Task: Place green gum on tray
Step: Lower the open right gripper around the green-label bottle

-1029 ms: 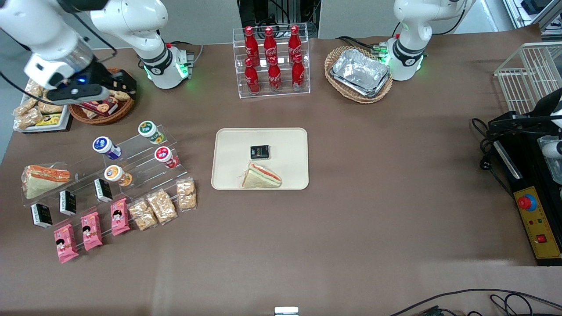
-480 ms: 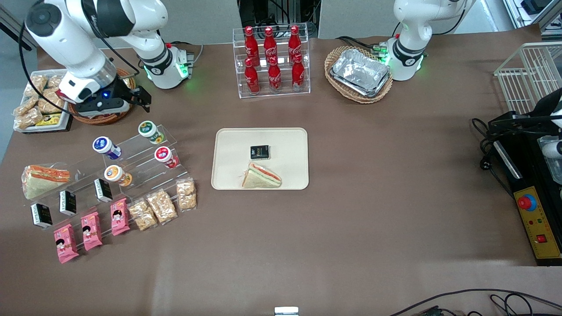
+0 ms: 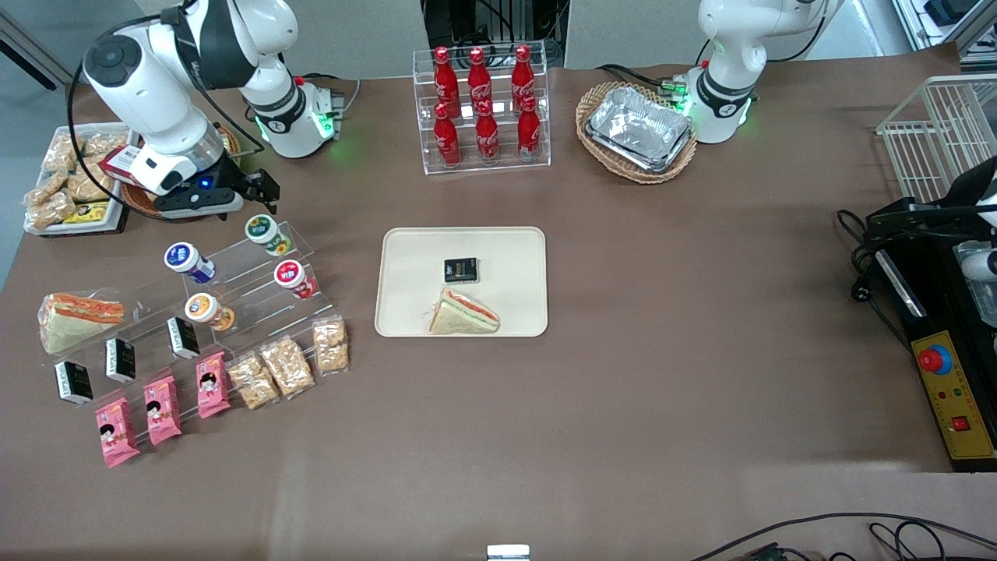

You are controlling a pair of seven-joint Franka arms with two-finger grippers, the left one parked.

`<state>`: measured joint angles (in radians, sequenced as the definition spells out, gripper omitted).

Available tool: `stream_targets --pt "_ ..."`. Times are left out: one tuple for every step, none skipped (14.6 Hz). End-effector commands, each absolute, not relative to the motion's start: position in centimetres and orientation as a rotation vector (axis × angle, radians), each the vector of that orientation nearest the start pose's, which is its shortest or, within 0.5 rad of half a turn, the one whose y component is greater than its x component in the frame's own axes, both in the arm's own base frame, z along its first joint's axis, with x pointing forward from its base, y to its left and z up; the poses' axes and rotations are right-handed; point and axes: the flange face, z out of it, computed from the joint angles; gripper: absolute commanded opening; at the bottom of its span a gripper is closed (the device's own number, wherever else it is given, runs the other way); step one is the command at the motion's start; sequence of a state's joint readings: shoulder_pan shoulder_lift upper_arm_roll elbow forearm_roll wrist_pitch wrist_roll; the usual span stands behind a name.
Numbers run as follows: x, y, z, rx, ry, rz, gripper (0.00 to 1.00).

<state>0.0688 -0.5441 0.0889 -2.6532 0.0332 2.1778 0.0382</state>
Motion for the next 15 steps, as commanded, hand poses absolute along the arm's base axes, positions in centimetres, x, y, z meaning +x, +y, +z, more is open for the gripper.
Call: stream_targets --pt "36.2 5.6 40.1 -3.121 -0.097 -0.170 1.00" --pt "36.3 5.6 39.8 -3.119 -0.094 -0.177 1.00" --pt "36.4 5.6 39.3 -3.118 -0.094 -0.181 1.00" --pt "36.5 5.7 39.0 -3.118 -0.096 -0.182 1.00" --pt "36.6 5.6 38.8 -3.118 -0.093 -0.181 1.00" --pt "36.7 5.7 38.6 -3.116 -0.095 -0.188 1.00" --pt "36.8 5.7 38.3 -3.117 -0.095 -0.189 1.00" --pt "37.0 5.8 38.0 -3.116 -0.097 -0.196 1.00" --pt "37.1 5.8 37.7 -3.115 -0.094 -0.196 1.00" --pt "37.1 5.8 37.6 -3.116 -0.097 -0.193 1.00" --pt "37.0 5.7 37.4 -3.116 -0.096 -0.189 1.00" --pt "36.9 5.7 37.2 -3.116 -0.096 -0.198 1.00" --pt "36.7 5.7 36.8 -3.116 -0.097 -0.201 1.00" --pt "36.5 5.7 36.6 -3.116 -0.099 -0.203 0.99" --pt "36.5 5.7 36.5 -3.116 -0.099 -0.201 0.96"
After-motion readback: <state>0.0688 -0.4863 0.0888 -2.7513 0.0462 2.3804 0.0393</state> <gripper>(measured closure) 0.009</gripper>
